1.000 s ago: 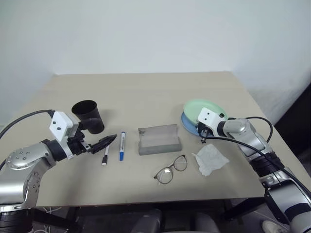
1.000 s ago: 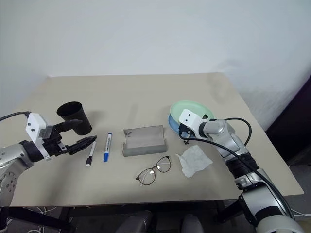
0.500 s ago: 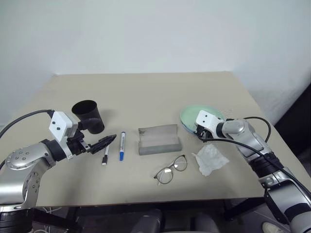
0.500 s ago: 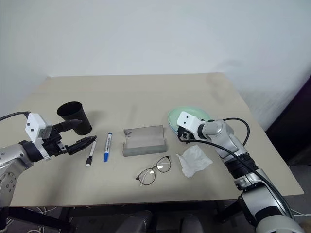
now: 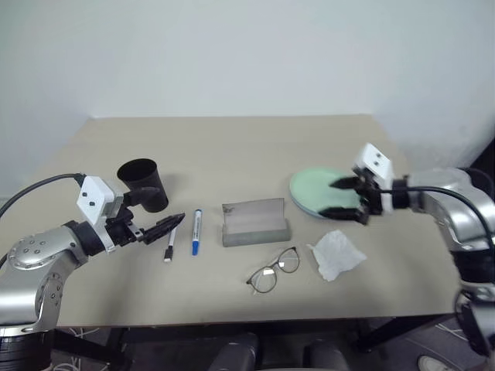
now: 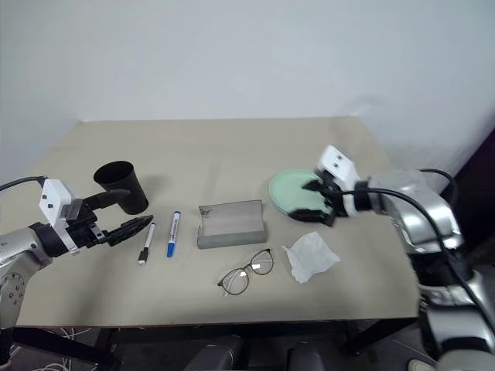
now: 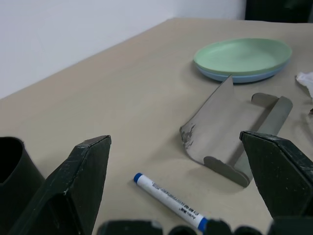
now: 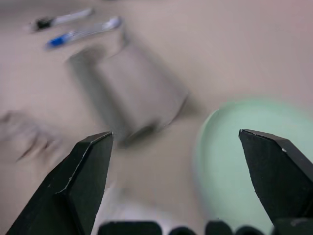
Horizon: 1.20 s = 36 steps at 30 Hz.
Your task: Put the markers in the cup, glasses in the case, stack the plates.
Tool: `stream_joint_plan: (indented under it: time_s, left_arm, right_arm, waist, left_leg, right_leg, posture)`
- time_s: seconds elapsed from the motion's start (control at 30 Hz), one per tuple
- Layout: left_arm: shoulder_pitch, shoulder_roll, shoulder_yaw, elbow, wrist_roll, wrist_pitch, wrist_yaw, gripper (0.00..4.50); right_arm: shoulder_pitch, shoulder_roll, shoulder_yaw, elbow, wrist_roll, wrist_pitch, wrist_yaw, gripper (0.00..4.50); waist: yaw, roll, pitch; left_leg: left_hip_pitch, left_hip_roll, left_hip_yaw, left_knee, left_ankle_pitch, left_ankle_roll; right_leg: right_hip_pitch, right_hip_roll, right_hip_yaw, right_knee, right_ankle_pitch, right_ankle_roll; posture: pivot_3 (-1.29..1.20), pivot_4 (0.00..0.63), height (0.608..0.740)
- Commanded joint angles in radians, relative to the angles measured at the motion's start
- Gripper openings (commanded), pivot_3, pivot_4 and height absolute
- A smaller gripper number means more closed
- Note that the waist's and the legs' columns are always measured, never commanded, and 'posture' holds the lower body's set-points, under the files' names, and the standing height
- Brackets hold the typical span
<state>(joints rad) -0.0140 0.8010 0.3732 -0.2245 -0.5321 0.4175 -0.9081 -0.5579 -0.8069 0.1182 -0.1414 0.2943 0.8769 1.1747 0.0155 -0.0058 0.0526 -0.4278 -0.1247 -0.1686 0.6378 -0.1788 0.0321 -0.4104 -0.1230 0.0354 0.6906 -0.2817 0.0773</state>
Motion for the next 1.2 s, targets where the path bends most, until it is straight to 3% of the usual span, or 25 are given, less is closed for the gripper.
stream_joint_plan:
  time_s: [0.03, 0.3, 0.57, 0.97, 1.07, 1.2]
  left_arm:
    - [-0.022, 0.015, 0.024, -0.020, -0.017, -0.006, -0.006, 4.50]
    - [-0.026, 0.015, 0.021, -0.024, -0.021, 0.000, -0.015, 4.50]
    - [-0.027, 0.013, 0.015, -0.032, -0.019, -0.005, -0.028, 4.50]
    - [-0.011, 0.013, 0.028, -0.046, -0.023, 0.002, -0.028, 4.50]
    - [-0.011, 0.012, 0.028, -0.045, -0.022, 0.001, -0.025, 4.50]
    - [-0.011, 0.010, 0.028, -0.043, -0.020, -0.002, -0.024, 4.50]
  right_arm:
    - [0.047, -0.059, -0.033, -0.069, 0.053, 0.029, 0.023, 4.45]
    - [0.167, -0.101, -0.023, -0.085, 0.052, 0.081, -0.066, 4.45]
    - [0.182, -0.047, 0.013, -0.029, 0.040, 0.119, -0.168, 4.45]
    - [0.218, -0.055, 0.066, -0.041, 0.041, 0.113, -0.192, 4.45]
    - [0.224, -0.059, 0.078, -0.054, 0.040, 0.102, -0.185, 3.88]
    - [0.220, -0.058, 0.079, -0.056, 0.040, 0.083, -0.188, 2.56]
  waist:
    - [-0.004, 0.001, 0.000]
    - [-0.004, 0.000, 0.000]
    - [-0.004, 0.000, 0.000]
    - [-0.004, 0.000, 0.000]
    - [-0.003, 0.000, 0.000]
    - [-0.004, 0.000, 0.000]
  left_leg:
    - [0.000, 0.000, 0.000, -0.001, 0.000, 0.000]
    - [-0.001, 0.002, 0.007, -0.001, 0.000, 0.000]
    - [0.000, 0.002, 0.013, -0.001, -0.001, 0.002]
    - [0.000, 0.002, 0.017, -0.001, -0.002, 0.003]
    - [0.000, 0.002, 0.017, 0.000, -0.002, 0.004]
    - [0.000, 0.002, 0.017, 0.000, -0.002, 0.004]
  right_leg:
    - [0.000, -0.001, 0.000, 0.000, 0.000, 0.000]
    - [-0.003, -0.004, 0.001, 0.000, 0.000, 0.000]
    - [-0.003, -0.012, -0.004, 0.001, 0.000, 0.001]
    - [-0.003, -0.015, -0.006, 0.001, 0.002, 0.004]
    - [-0.003, -0.015, -0.006, 0.001, 0.002, 0.004]
    - [-0.003, -0.015, -0.006, 0.000, 0.002, 0.004]
  posture:
    - [0.00, 0.000, 0.683]
    - [0.00, 0.000, 0.683]
    - [0.00, 0.000, 0.683]
    - [0.00, 0.000, 0.683]
    - [0.00, 0.000, 0.683]
    - [0.00, 0.000, 0.683]
